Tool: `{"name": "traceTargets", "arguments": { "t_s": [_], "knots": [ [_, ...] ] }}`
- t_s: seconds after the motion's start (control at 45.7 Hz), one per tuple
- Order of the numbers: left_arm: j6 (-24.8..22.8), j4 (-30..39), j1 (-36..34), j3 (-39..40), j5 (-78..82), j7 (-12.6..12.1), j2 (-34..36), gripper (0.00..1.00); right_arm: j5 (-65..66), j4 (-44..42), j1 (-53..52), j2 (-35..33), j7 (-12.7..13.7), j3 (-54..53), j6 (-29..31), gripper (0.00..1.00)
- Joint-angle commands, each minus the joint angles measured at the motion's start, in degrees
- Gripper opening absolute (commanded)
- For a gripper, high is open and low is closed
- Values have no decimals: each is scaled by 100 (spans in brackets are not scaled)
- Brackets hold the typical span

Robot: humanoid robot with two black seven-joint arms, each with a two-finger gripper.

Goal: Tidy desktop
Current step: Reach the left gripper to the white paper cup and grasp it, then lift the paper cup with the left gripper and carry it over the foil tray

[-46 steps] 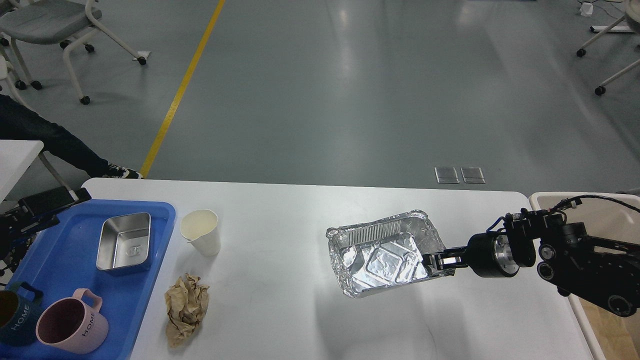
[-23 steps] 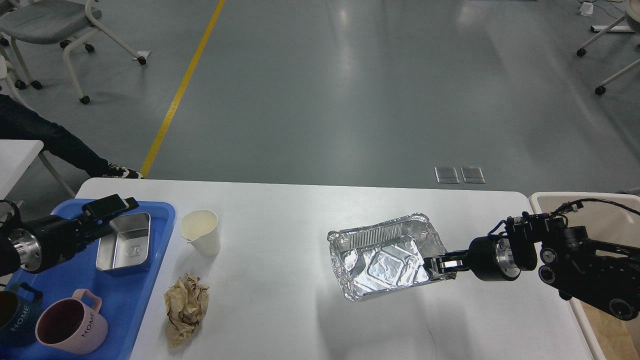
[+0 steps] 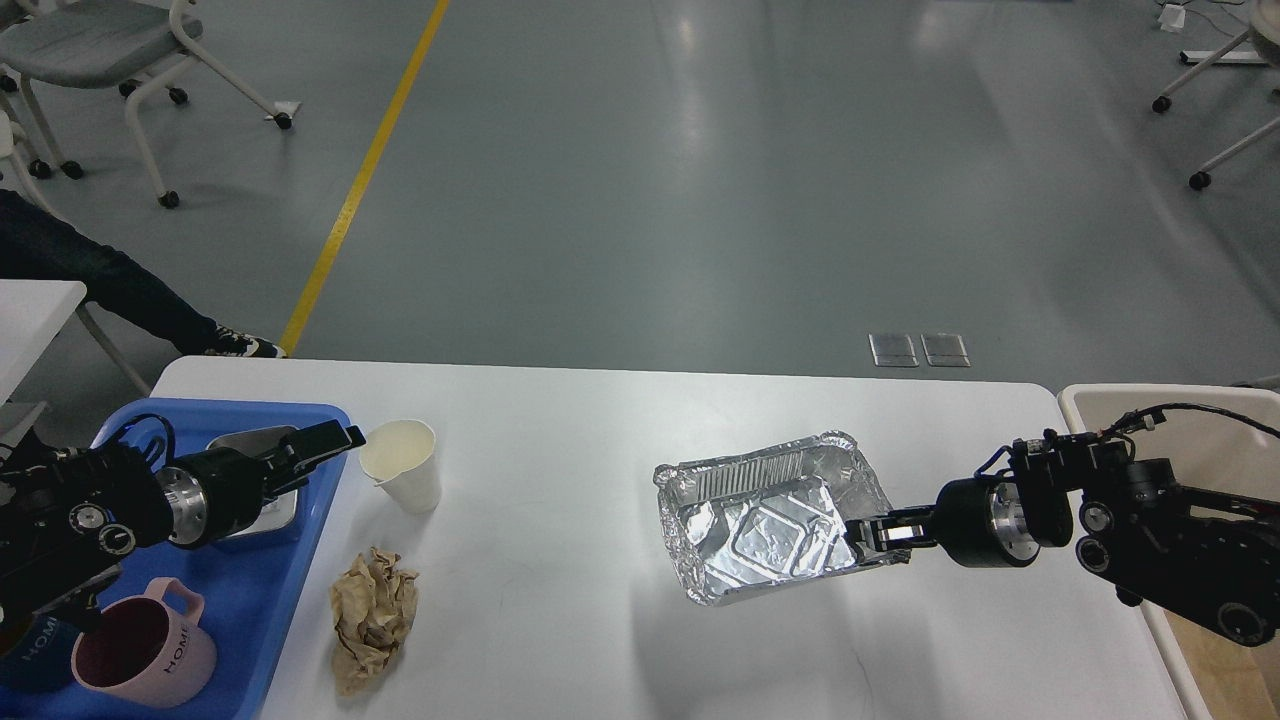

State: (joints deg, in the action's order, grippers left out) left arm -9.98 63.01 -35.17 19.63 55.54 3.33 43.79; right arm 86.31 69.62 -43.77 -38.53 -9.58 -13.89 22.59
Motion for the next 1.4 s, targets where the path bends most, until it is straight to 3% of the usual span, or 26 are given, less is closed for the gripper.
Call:
{"name": "traceTargets", "arguments": {
  "t_s": [0.0,0.197,0.503,0.722,1.028,1.115,1.137,1.159,1.312,1.378],
  "knots": [
    [93,-157,-34,-109,1,-16,-195,95,0,-1,-9,12,0,-9,0,0],
    [286,-570,-86,-232,1,-192,-547,92,-9,8,-9,-32,-8,-26,0,0],
    [470,-641,-122,-381,1,-210,-749,81,-9,17,0,-41,-17,-44,-9,0],
    [910,-650,-236,-776,18,-201,-872,74,-9,17,0,-41,-17,-53,-9,0],
    [1051,-1151,-385,-1137,-43,-289,-1224,67,-9,26,0,-41,-17,-61,-17,0],
    [1051,-1151,-394,-1207,-17,-324,-1224,54,-9,26,0,-41,-17,-61,-17,0],
    [1042,-1151,-403,-1225,-34,-333,-1215,45,-9,26,0,-41,-26,-61,-26,0],
    [998,-1151,-403,-1242,-96,-350,-1215,25,-9,26,0,-41,-26,-61,-26,0],
    [972,-1151,-412,-1225,-254,-254,-1206,4,-9,26,9,-41,-26,-61,-26,0],
    [893,-1142,-447,-1234,-377,-236,-1206,0,-9,26,0,-41,-26,-61,-26,0]
  ]
}}
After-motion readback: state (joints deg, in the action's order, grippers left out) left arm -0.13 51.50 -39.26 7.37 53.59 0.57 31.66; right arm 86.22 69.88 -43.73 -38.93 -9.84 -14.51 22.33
